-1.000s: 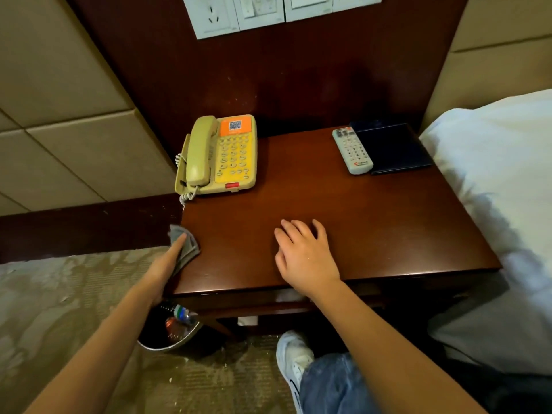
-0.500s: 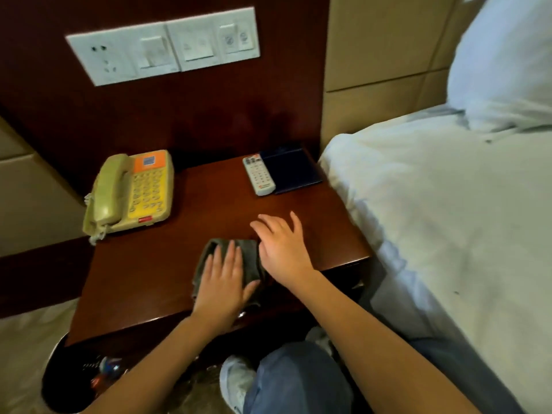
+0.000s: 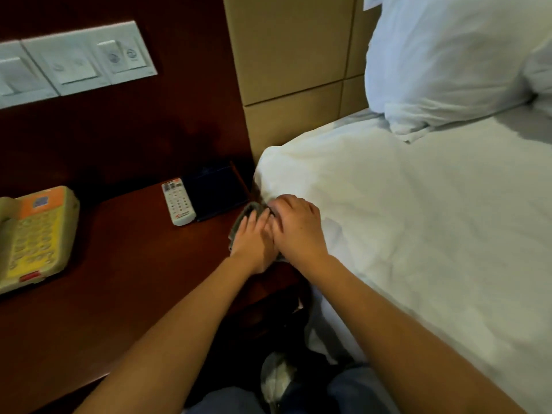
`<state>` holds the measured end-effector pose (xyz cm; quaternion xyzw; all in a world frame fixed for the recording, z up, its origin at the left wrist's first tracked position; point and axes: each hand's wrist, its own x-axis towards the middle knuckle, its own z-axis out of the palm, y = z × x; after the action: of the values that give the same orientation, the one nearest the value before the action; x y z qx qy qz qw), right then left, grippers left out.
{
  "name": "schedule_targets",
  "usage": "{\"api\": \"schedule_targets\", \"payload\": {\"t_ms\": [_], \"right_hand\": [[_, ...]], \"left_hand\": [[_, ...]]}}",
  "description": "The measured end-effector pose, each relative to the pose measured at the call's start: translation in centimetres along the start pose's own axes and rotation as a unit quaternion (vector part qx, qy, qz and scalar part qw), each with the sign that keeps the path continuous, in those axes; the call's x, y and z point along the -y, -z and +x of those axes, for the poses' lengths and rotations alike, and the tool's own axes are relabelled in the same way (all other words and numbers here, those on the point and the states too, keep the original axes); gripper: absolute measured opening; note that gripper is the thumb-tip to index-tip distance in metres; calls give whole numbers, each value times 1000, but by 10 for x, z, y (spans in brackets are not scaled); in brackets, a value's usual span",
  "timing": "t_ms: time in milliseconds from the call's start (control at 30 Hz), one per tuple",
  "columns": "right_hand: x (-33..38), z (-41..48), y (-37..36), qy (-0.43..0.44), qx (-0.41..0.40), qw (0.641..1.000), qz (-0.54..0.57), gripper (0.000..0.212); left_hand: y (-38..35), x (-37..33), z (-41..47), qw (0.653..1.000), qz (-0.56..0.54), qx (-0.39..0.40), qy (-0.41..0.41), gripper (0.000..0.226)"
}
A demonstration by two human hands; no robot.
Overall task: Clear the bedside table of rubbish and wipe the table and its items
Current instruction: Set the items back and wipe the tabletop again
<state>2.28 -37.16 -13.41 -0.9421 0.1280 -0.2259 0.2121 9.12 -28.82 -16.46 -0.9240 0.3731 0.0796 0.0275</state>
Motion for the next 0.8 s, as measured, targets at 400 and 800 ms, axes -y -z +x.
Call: {"api": "schedule_targets", "payload": {"t_ms": [400, 800], "right_hand": [[-24, 11, 30, -23, 36, 998, -45, 33], [-13, -66, -1, -321, 130, 912, 221, 35]], "left_hand": [[24, -35, 36, 956, 210, 203, -36, 53], [0, -70, -51, 987, 48, 141, -60, 49]]}}
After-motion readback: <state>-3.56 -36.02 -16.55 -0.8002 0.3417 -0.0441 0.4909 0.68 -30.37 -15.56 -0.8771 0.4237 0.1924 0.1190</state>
